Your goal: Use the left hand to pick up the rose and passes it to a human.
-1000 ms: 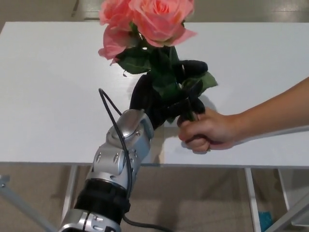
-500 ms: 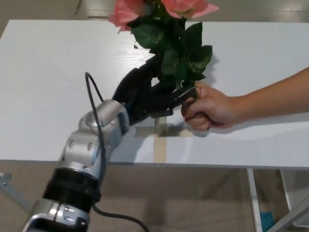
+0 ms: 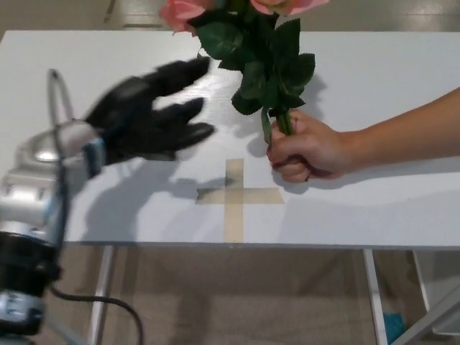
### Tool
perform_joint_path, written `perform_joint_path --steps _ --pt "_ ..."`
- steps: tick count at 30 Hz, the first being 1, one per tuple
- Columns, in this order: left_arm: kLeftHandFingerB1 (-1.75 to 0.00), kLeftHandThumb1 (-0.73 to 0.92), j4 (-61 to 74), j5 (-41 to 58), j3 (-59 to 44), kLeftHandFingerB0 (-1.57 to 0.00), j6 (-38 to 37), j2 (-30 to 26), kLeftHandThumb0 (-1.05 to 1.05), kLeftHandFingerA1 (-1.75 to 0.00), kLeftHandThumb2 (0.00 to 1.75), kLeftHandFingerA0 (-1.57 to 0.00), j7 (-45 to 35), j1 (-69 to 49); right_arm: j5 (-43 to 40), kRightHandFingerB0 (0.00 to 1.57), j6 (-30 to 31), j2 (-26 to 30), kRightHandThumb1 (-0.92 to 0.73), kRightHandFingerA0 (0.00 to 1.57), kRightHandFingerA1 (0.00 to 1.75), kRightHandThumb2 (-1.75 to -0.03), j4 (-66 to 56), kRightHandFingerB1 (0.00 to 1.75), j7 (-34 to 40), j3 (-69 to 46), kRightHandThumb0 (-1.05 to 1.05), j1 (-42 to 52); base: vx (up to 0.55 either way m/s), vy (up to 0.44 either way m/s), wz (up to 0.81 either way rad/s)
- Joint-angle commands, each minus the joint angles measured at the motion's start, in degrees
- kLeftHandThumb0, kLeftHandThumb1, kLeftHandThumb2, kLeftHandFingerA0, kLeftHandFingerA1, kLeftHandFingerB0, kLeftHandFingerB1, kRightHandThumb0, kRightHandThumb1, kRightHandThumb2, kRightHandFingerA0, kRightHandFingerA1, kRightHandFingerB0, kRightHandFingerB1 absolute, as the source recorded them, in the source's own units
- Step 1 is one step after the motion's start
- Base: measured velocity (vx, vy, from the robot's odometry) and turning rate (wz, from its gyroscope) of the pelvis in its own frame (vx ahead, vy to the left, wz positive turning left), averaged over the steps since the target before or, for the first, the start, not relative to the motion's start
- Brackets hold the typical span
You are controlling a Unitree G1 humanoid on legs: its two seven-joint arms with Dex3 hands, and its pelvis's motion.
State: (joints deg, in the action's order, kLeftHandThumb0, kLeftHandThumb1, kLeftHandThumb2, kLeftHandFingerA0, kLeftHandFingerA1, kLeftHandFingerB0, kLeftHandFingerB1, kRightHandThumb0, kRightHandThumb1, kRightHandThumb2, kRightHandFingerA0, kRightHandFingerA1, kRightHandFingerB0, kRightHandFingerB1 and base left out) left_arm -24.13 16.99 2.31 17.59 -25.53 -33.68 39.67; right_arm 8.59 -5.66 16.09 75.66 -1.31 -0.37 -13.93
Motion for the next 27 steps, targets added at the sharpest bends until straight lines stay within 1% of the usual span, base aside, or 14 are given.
perform_joint_path --steps 1,5,6,8,12,13,17,18,19,21,22,24,25,27 --pt "0.0 0.5 6.88 4.41 -7.02 0.0 0.64 -8.56 -0.79 0.0 0.56 0.0 -9.94 -8.33 0.44 0.49 -0.04 0.21 -0.78 0.63 0.59 -0.64 0.16 0.37 0.1 0.09 -0.57 0.81 0.0 0.0 0.0" --pt "0.0 0.49 14.54 6.39 -11.17 0.0 0.54 -11.74 -0.79 0.0 0.56 0.0 -12.06 -15.23 0.51 0.49 0.15 0.47 -0.79 0.63 0.59 -0.64 0.41 0.37 0.12 0.09 -0.57 1.0 0.0 0.0 0.0" --pt "-0.06 0.43 17.58 7.1 -13.19 0.0 -1.13 -12.56 -0.76 0.0 0.83 0.0 -13.27 -18.78 0.55 0.49 0.16 0.46 -0.78 0.62 0.59 -0.64 0.47 0.37 0.05 0.12 -0.57 1.08 0.0 0.0 0.0" --pt "-0.03 0.44 22.99 8.15 -17.1 0.0 -5.15 -13.98 -0.77 0.0 0.83 0.0 -15.66 -25.71 0.64 0.49 0.23 0.43 -0.78 0.62 0.59 -0.64 0.59 0.37 -0.02 0.22 -0.57 1.09 0.0 0.0 0.04" --pt "-0.03 0.44 24.71 8.08 -18.23 0.0 -5.26 -13.77 -0.77 0.0 0.83 0.0 -16.08 -27.29 0.65 0.49 0.26 0.42 -0.78 0.62 0.59 -0.64 0.62 0.37 -0.01 0.25 -0.57 1.05 0.0 0.0 0.0" --pt "-0.18 0.4 32.18 9.16 -23.61 -0.03 -9.0 -13.65 -0.74 -0.27 0.62 -0.07 -18.46 -37.79 0.83 0.5 0.49 0.57 -0.79 0.63 0.58 -0.63 0.71 0.37 -0.1 0.43 -0.56 1.32 0.0 0.0 0.0" --pt "-0.18 0.4 36.35 9.74 -26.36 -0.03 -10.33 -13.42 -0.74 -0.27 0.62 -0.07 -19.41 -43.05 0.89 0.5 0.58 0.64 -0.79 0.63 0.58 -0.63 0.76 0.37 -0.13 0.53 -0.56 1.44 0.0 0.0 0.0" --pt "-0.31 0.42 41.63 14.73 -31.09 -0.32 -11.18 -9.43 -0.63 -0.33 0.54 -0.33 -26.64 -60.43 0.85 0.5 0.78 0.55 -0.79 0.63 0.58 -0.64 0.87 0.37 0.12 0.47 -0.56 1.52 0.0 0.0 0.0" --pt "-0.38 0.39 41.45 15.17 -31.53 -0.29 -11.85 -8.4 -0.64 -0.43 0.73 -0.34 -28.09 -63.86 0.86 0.5 0.79 0.63 -0.79 0.63 0.58 -0.64 0.92 0.37 0.07 0.47 -0.56 1.54 0.0 0.0 0.0" --pt "-0.38 0.39 41.69 15.32 -31.67 -0.29 -11.95 -8.26 -0.64 -0.43 0.73 -0.34 -28.21 -64.56 0.86 0.5 0.8 0.63 -0.79 0.63 0.58 -0.64 0.92 0.37 0.07 0.47 -0.56 1.54 0.0 0.0 0.0" --pt "-0.34 0.41 40.33 15.42 -31.77 -0.43 -12.65 -7.8 -0.56 -0.37 0.54 -0.44 -29.86 -66.9 0.77 0.49 0.75 0.56 -0.79 0.63 0.58 -0.64 0.96 0.37 0.06 0.38 -0.56 1.65 0.0 0.0 0.0" --pt "-0.34 0.41 38.18 15.58 -31.86 -0.43 -13.74 -7.16 -0.56 -0.37 0.54 -0.44 -32.33 -70.32 0.65 0.49 0.68 0.46 -0.79 0.63 0.58 -0.64 1.02 0.37 0.05 0.24 -0.56 1.81 0.0 0.0 0.0" --pt "-0.42 0.32 34.7 14.65 -31.05 -0.31 -16.42 -6.89 -0.5 -0.52 0.73 -0.47 -34.78 -71.96 0.52 0.49 0.68 0.58 -0.79 0.63 0.58 -0.64 1.04 0.37 0.1 0.1 -0.56 2.12 0.0 0.0 0.0" --pt "-0.42 0.32 33.19 14.38 -30.68 -0.31 -17.78 -6.82 -0.5 -0.52 0.73 -0.47 -35.89 -72.82 0.47 0.49 0.68 0.63 -0.79 0.63 0.58 -0.64 1.05 0.37 0.12 0.03 -0.56 2.25 0.0 0.0 0.0"
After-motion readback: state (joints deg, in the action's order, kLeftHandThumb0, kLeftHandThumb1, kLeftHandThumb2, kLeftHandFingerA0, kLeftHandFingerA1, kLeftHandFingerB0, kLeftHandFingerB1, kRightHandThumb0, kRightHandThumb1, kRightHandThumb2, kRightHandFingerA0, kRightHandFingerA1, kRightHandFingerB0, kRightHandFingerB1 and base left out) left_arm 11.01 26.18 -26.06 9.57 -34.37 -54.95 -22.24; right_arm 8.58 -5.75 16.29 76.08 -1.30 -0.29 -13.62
